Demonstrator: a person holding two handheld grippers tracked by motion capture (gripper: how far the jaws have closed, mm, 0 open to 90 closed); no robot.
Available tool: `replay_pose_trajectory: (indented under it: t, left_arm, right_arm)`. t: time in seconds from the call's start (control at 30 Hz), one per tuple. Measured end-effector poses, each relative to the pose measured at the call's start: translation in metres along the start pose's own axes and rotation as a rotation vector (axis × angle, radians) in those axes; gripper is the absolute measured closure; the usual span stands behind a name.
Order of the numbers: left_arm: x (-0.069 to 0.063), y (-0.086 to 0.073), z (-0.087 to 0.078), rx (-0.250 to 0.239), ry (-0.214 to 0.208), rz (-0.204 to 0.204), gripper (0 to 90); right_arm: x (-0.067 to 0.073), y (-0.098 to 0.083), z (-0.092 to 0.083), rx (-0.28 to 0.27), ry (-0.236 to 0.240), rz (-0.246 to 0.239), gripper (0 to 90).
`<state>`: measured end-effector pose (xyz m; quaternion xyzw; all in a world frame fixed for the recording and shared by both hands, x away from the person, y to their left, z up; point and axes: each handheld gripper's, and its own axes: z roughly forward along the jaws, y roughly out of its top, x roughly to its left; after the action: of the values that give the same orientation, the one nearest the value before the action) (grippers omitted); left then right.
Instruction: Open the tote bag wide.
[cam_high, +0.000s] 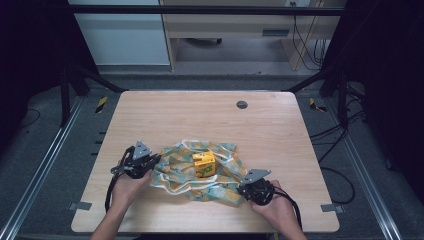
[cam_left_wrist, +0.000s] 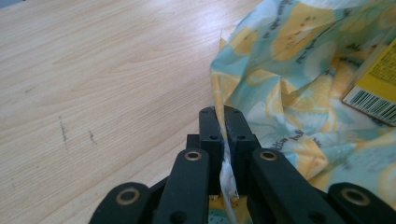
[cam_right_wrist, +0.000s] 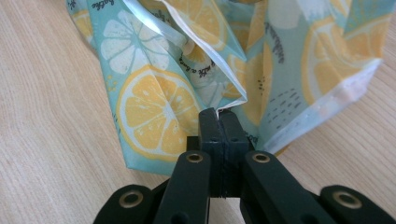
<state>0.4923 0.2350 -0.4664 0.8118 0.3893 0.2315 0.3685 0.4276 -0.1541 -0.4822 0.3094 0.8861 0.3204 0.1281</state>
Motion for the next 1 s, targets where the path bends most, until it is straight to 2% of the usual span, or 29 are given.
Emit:
replay_pose_trajectory:
  t: [0.2, 0.67, 1.0]
  left_arm:
    - [0.002, -0.01, 0.005, 0.006, -0.002, -0.02, 88.3]
    - [0.002, -0.016, 0.006, 0.026, -0.009, -0.014, 88.4]
    - [-0.001, -0.022, 0.0, 0.036, -0.03, -0.011, 88.4]
  right_arm:
    - [-0.004, -0.006, 0.002, 0.007, -0.008, 0.004, 90.0]
    - [-0.005, -0.008, 0.002, 0.021, -0.015, 0.0, 90.0]
    - [-0.005, -0.01, 0.0, 0.021, -0.017, -0.001, 90.0]
